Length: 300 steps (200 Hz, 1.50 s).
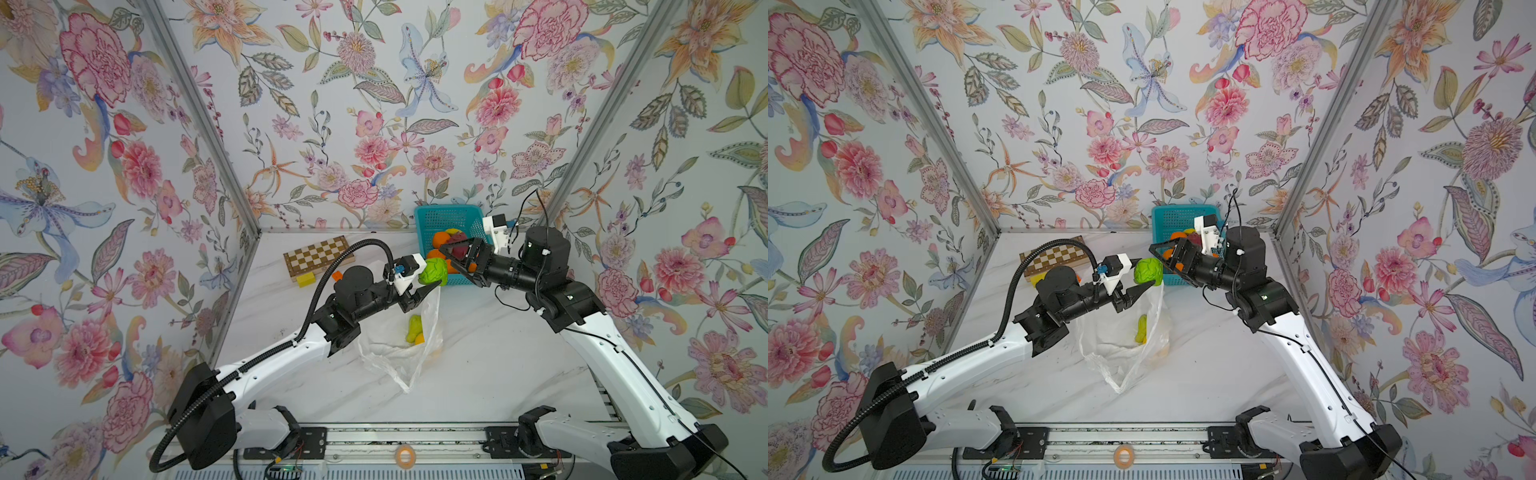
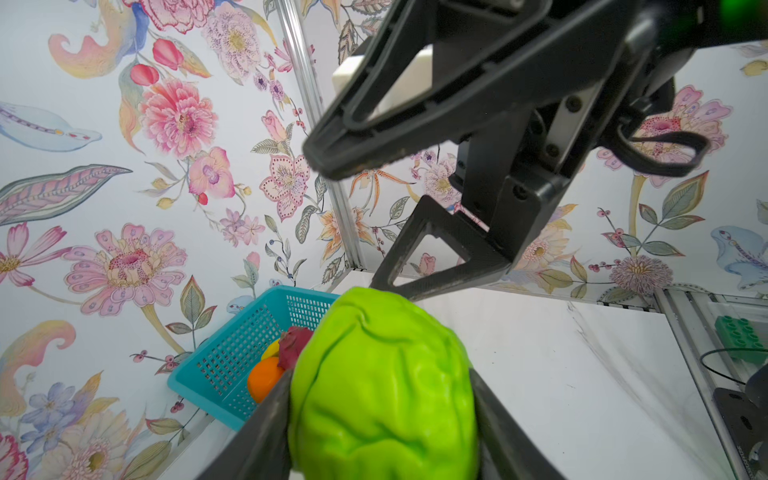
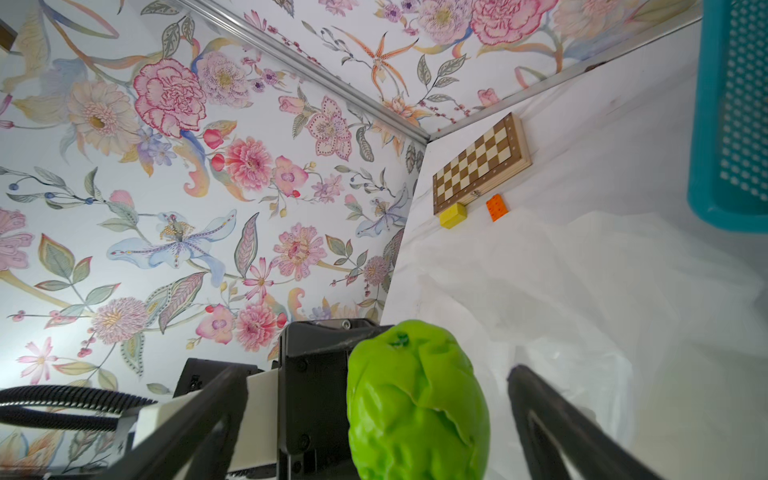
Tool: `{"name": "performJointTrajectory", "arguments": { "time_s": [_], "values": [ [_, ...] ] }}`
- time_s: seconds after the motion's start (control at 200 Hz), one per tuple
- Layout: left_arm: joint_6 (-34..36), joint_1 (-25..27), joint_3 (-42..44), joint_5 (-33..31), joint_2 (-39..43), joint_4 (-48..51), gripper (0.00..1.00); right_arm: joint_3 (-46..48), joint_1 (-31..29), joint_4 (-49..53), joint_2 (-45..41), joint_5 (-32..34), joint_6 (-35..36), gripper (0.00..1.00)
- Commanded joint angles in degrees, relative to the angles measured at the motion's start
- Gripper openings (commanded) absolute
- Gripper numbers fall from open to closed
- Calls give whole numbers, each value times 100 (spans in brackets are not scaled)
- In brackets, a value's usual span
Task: Untie the knot of the plastic bag and take out the fruit
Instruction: 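Grasp the green fruit with the right gripper from the left gripper, then carry the green fruit into the teal basket with the right gripper and release it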
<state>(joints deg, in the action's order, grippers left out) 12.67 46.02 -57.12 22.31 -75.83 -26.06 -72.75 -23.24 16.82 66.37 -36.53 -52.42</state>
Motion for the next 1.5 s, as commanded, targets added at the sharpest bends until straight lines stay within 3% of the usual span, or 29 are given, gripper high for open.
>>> {"name": "performJointTrajectory", "arguments": {
  "time_s": [0.0, 0.145, 0.405, 0.6, 0.826, 1.011, 1.286, 1.496],
  "values": [
    [235, -40, -323, 292, 143, -191, 22, 133, -103, -364, 68, -468, -207, 99],
    [289, -35, -565, 292, 100, -236, 22, 198, -244, -451, 94, -453, -222, 93],
    [303, -36, -647, 407, 38, -27, 23, 174, -328, -583, 149, -477, -251, 65],
    [289, -32, -606, 232, 103, 110, 37, 138, -304, -594, 129, -319, -198, 47],
    [177, -36, -591, -2, 256, 251, 80, -87, -82, -470, 147, 244, -61, 41],
    [-106, -38, -643, -309, 415, 708, 98, -355, 235, -311, 439, 692, 140, 40],
    [-636, -47, -1238, -1106, 436, 2365, 99, -1051, 891, -10, 1669, 1019, 365, 41],
    [-833, -162, -1882, -1352, 88, 3262, 99, -2167, 1290, 408, 3214, 1495, 886, 38]
  ]
}}
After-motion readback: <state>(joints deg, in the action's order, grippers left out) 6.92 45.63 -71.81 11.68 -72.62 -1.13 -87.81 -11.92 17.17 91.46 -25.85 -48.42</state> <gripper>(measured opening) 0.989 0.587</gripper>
